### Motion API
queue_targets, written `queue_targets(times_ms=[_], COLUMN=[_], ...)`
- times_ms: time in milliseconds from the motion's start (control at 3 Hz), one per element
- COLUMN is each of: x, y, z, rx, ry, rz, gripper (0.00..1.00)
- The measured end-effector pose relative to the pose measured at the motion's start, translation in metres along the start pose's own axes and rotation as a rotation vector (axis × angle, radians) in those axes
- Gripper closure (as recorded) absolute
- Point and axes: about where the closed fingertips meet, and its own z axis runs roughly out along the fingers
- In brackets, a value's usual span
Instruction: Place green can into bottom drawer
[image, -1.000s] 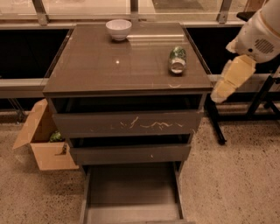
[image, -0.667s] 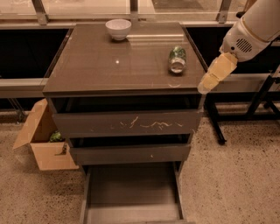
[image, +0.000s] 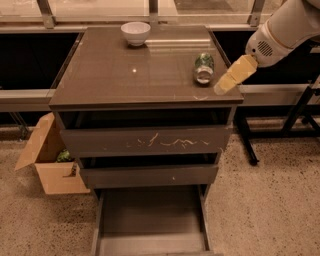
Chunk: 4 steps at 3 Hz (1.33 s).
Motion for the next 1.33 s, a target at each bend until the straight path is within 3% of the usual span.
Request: queue_targets(times_ms=[333, 667, 1000, 1333], x=[-0.019, -0.034, -0.061, -0.061], y=[-0.035, -0.062, -0.096, -0.096], z=[0.023, 0.043, 0.077, 0.077], rx=[0.034, 0.055, 0.063, 0.064], ry=[-0.033, -0.046, -0.075, -0.075], rz=[0.146, 0.251, 0.324, 0.324], gripper=[0.00, 0.00, 0.00, 0.00])
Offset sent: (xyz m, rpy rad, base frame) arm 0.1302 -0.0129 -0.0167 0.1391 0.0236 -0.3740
